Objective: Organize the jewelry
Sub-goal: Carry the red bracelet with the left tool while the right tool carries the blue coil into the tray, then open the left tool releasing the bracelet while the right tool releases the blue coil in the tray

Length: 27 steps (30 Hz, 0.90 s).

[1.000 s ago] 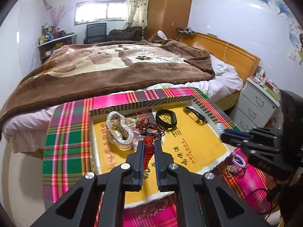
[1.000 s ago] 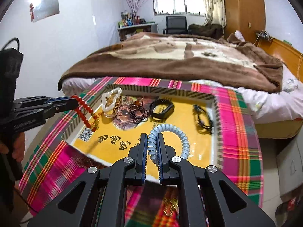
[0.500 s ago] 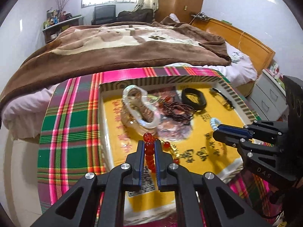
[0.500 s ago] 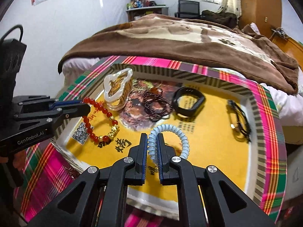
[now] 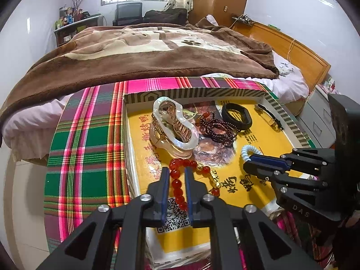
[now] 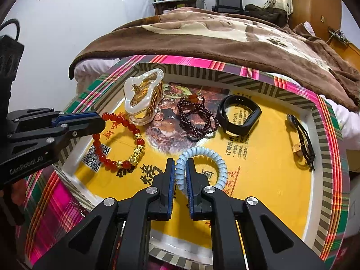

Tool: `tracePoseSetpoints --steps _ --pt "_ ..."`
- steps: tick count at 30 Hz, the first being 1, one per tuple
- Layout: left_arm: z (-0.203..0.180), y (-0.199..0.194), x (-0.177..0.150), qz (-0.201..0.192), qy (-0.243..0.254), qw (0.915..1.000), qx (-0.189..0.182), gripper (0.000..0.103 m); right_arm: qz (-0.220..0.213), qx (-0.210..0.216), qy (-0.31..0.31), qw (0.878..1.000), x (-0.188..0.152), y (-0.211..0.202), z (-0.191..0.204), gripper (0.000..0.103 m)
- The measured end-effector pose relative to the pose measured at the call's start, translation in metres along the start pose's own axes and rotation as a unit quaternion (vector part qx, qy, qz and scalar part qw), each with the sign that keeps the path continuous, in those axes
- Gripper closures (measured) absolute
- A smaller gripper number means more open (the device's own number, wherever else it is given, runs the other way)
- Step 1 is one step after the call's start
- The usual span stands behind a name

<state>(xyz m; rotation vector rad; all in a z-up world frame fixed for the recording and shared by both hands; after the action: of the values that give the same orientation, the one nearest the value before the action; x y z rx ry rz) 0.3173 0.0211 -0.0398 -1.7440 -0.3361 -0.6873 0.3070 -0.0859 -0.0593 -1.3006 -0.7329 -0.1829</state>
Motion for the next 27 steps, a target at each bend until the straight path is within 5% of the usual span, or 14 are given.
tracePoseSetpoints --steps 13,18,27 --pt "-0.003 -0.002 0.000 0.000 0.000 1.0000 -0.003 0.069 -0.002 0.002 0.001 1.000 0.002 0.000 0.000 0.085" --pt "-0.006 -0.009 0.000 -0.007 -0.005 1.0000 -0.004 0.051 -0.013 0.005 0.005 1.000 0.003 -0.009 -0.001 0.078" --pt "-0.023 -0.037 -0.001 -0.028 0.001 0.9996 -0.009 0.050 -0.046 0.001 0.012 0.999 -0.003 -0.046 -0.006 0.076"
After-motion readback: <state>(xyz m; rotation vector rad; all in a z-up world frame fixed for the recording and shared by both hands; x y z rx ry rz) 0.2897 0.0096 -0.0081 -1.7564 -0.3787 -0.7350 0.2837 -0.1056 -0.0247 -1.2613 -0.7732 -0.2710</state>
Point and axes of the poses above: each gripper's, at about its wrist camera, not at the fingertips, and y roughly the way its jaws point, z to its left, x to its top, the point moved 8 cm from there along y, roughly the way its jaws point, and after that the axes turned 2 degrees about -x, right-handed, at the moved point
